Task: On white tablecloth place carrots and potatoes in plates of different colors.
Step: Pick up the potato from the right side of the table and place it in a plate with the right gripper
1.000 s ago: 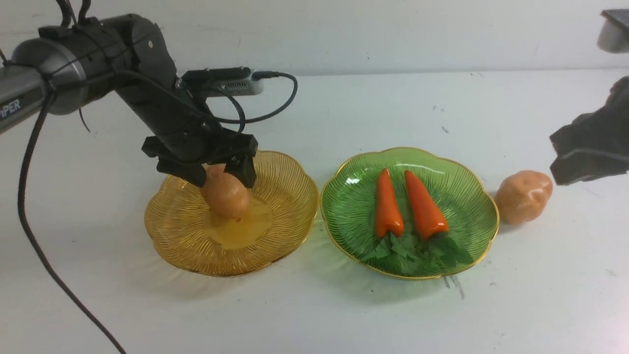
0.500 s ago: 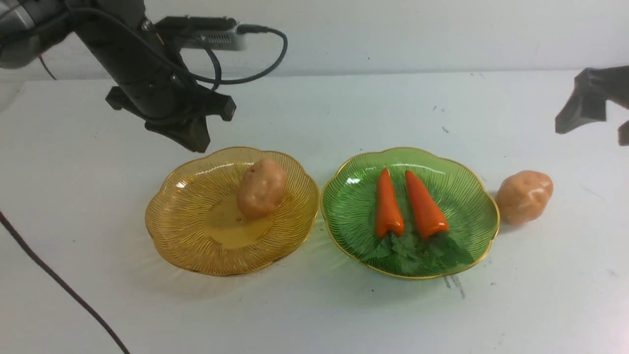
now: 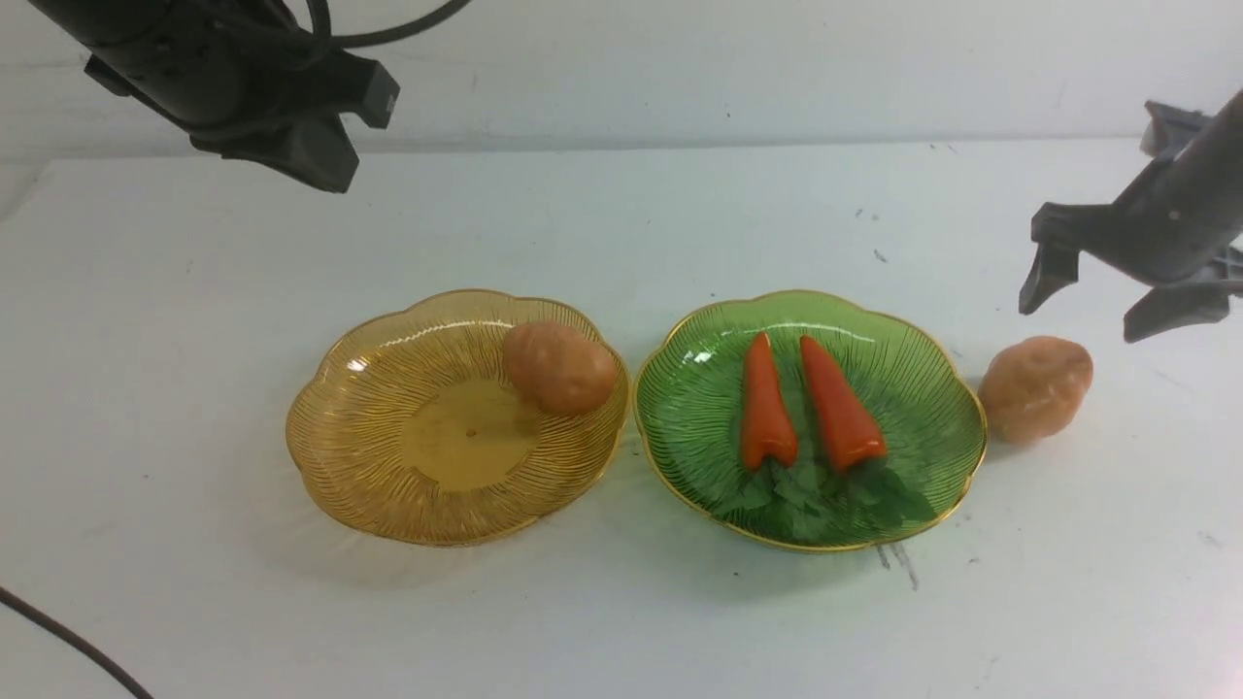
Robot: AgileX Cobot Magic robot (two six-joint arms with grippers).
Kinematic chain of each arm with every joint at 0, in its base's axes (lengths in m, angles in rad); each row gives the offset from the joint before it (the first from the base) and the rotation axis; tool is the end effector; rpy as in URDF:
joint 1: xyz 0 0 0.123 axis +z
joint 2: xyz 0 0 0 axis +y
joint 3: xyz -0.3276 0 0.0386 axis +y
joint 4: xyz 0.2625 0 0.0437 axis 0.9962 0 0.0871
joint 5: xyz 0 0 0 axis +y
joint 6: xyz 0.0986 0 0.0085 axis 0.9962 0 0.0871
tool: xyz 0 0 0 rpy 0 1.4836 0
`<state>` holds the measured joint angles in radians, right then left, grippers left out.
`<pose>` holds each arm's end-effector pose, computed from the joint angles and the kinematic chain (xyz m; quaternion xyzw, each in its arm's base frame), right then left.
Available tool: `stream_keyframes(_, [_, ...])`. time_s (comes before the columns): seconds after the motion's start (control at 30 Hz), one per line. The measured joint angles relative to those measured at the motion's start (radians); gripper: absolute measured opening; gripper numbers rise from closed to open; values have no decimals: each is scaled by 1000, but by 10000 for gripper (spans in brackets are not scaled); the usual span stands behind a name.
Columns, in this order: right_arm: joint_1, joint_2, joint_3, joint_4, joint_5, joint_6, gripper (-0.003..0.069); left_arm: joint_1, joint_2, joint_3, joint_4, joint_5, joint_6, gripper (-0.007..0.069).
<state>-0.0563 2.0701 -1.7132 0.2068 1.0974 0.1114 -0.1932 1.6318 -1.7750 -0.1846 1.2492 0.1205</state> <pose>0.4726 -0.0085 0.2462 0.1202 0.9829 0.0989 0.0984 0.3534 -0.0867 0.4456 0.1455 0.9470 -0.1019 0.2678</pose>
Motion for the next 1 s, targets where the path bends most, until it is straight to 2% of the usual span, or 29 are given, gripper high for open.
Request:
stream_keyframes(0.43, [0,138,-77,52,91,6,682,0,-2,0,1,0,3,-3])
stream_keyframes(0.53, [0,149,-78,60,97,10,664,0,-2,0,1,0,5,-3])
stream_keyframes(0.67, [0,157,-79,67,104,5,587,0,-2,0,1,0,5,-3])
stream_keyframes(0.8, [0,159,-92,57,119,-11,586,0,-2,0,2,0,5,-3])
stream_keyframes(0.93, [0,160,-206,28,132,-27,586,-1,-2,0,46,0,6,-3])
stream_keyframes(1.0, [3,130,-274,59,132,-27,586,-1,-4,0,101,0,-5,-3])
